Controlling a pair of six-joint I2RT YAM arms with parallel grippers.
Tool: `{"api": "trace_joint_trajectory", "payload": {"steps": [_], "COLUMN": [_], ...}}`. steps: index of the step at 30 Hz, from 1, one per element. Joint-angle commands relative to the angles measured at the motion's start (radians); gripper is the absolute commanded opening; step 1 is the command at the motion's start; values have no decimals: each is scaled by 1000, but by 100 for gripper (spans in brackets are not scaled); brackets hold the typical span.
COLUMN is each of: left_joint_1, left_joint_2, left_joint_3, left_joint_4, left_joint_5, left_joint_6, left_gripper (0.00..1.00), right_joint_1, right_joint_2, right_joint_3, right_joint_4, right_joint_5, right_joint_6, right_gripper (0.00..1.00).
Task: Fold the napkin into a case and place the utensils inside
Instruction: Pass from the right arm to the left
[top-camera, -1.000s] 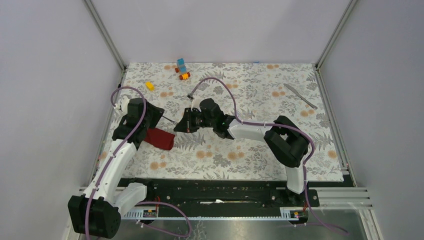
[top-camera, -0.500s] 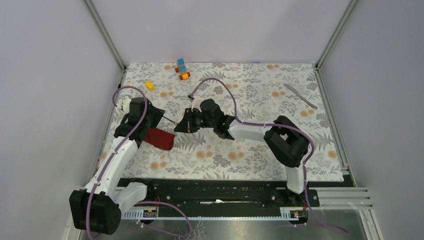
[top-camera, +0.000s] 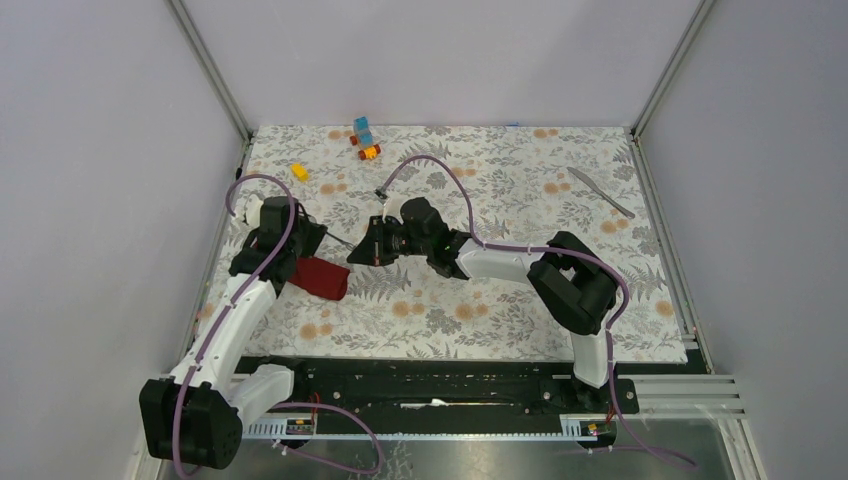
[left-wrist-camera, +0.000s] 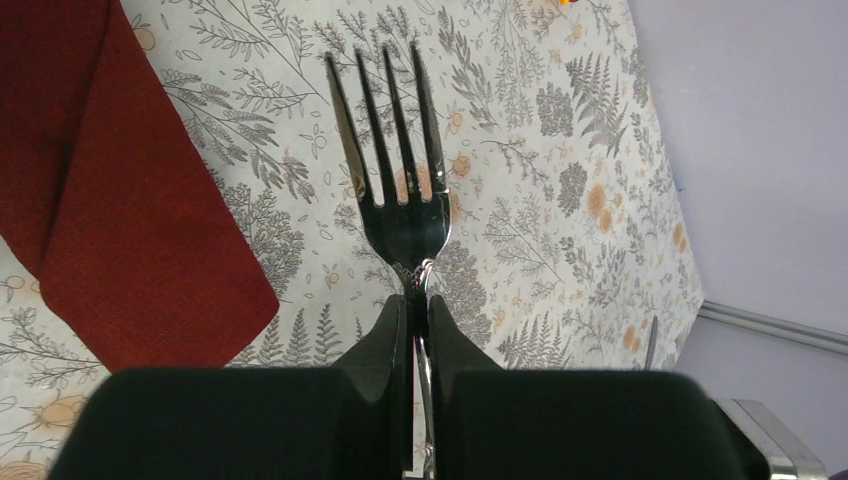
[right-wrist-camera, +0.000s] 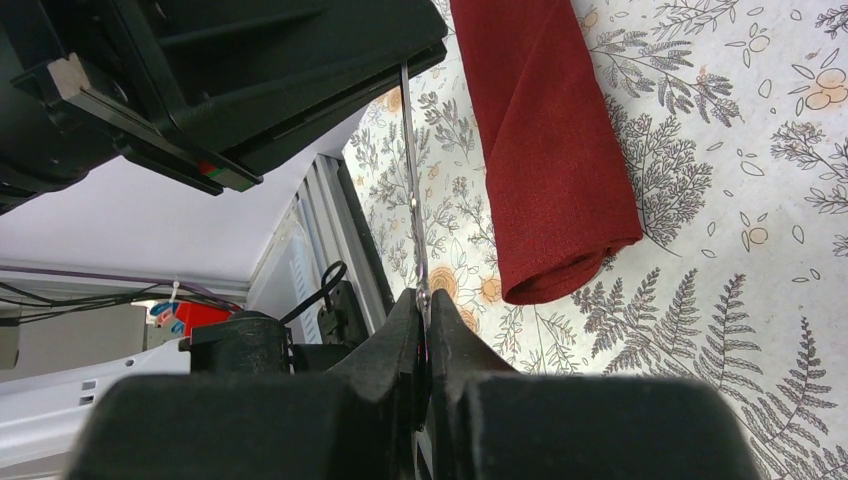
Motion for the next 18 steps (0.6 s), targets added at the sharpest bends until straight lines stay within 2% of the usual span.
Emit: {"api": "trace_joint_trajectory", "payload": {"steps": [1,4,5,8,13,18], "left_joint_1": [7,13,20,84,345,531], "left_joint_2": [-7,-17,-17,-20,-5,131], "left_joint_3": [2,12,22,52,69,96], "left_joint_4": [50,34,27,1,25,64], "left_joint_5": [-30,-50,-51,-44,115,290], "left_joint_6": [17,54,76,178,401,539], "left_gripper": [0,0,0,0,0,0], "right_joint_1": [2,2,2,2,4,4], "right_joint_2": [-49,-40,-34,-9,61,142], "right_joint_3": [4,18,26,52,111,165], "right_joint_4": [58,33,10,-31,-122,-179], "right_joint_5": [-28,-26,-21,-18,-17,-42], "right_joint_6": [0,-9,-11,-9,-3,20], "right_gripper": [0,2,13,34,55,67]}}
